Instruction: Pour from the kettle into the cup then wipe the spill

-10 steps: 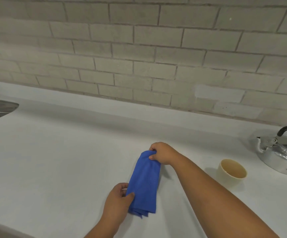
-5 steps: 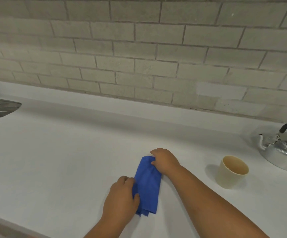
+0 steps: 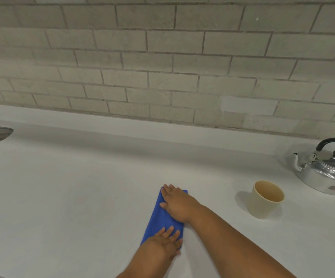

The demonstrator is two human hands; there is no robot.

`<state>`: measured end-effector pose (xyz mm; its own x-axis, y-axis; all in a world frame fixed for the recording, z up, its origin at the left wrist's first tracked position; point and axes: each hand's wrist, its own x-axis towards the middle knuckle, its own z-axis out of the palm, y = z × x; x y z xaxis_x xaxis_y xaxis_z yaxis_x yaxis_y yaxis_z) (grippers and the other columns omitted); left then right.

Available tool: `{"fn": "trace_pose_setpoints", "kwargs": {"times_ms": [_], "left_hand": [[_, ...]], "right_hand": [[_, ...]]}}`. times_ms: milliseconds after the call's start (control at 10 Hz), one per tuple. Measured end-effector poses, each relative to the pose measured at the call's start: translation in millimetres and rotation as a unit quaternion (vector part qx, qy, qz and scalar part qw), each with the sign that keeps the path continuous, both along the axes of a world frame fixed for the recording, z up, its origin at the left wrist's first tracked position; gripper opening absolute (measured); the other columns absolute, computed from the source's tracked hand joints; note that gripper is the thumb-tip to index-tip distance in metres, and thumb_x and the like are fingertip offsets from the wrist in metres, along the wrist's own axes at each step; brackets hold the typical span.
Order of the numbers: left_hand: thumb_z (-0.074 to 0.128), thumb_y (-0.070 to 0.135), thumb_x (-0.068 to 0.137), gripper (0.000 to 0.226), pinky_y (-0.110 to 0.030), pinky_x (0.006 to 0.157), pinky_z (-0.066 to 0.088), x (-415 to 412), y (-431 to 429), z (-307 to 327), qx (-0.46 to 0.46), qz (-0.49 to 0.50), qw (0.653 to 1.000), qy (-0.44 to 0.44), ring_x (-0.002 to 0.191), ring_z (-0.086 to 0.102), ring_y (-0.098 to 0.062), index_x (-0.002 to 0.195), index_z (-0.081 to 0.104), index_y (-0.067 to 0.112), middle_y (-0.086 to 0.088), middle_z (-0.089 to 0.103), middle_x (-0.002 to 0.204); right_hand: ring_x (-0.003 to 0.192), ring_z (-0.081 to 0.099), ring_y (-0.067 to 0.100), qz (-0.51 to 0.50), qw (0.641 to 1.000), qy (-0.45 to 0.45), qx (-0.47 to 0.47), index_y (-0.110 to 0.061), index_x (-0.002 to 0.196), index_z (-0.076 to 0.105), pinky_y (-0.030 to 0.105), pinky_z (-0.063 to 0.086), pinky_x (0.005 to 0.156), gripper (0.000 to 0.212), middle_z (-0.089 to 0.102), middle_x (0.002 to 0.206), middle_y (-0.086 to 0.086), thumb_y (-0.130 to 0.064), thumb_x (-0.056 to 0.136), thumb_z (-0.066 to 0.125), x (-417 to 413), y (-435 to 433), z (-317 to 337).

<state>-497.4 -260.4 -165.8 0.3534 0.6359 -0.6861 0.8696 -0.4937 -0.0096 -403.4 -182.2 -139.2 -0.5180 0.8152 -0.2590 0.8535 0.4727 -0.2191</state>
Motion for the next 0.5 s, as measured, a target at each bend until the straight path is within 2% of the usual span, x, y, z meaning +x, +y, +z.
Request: {"fn": "trace_pose_setpoints", "kwargs": {"times_ms": [100, 300, 400, 500], "left_hand": [[0.023, 0.034, 0.1, 0.056, -0.038, 0.116, -0.011, 3.7, 3.0, -0.2, -0.021, -0.016, 1.0, 0.015, 0.144, -0.015, -0.021, 0.148, 0.001, 0.014, -0.002, -0.012, 0.159], [0.027, 0.04, 0.098, 0.064, -0.038, 0.115, -0.012, -4.4, -4.4, 0.1, -0.005, -0.04, 0.999, -0.003, 0.144, -0.016, -0.021, 0.147, -0.004, 0.013, -0.004, -0.014, 0.158], [0.037, 0.036, 0.097, 0.07, -0.04, 0.116, -0.011, -0.3, -4.2, 13.8, -0.02, -0.024, 0.999, -0.015, 0.144, -0.017, -0.021, 0.147, -0.006, 0.015, -0.003, -0.017, 0.158], [0.037, 0.037, 0.097, 0.06, -0.033, 0.117, 0.0, -14.1, -20.0, 22.8, -0.009, 0.083, 0.981, -0.178, 0.144, -0.002, -0.009, 0.148, 0.008, 0.027, 0.008, 0.001, 0.159]], "right_hand": [[0.145, -0.004, 0.019, 0.0, 1.0, 0.006, 0.011, -0.011, 0.146, -0.003, 0.032, -0.002, 0.116, 0.062, -0.006, 0.158, 0.005, -0.041, 0.099, 0.022, 0.7, -0.3, -3.6], [0.145, -0.007, 0.016, -0.004, 1.0, 0.013, 0.017, -0.014, 0.146, -0.006, 0.031, -0.005, 0.116, 0.062, -0.008, 0.158, 0.002, -0.043, 0.098, 0.021, 2.7, -0.6, -6.6], [0.145, -0.006, 0.016, -0.007, 1.0, 0.015, -0.003, -0.013, 0.146, -0.005, 0.031, -0.004, 0.116, 0.062, -0.008, 0.158, 0.002, -0.043, 0.098, 0.021, 3.0, -4.2, -1.3], [0.145, -0.006, 0.016, -0.012, 0.998, 0.059, -0.015, -0.014, 0.147, -0.004, 0.032, -0.002, 0.117, 0.062, -0.007, 0.159, 0.002, -0.043, 0.098, 0.022, 2.8, -2.9, 8.0]]}}
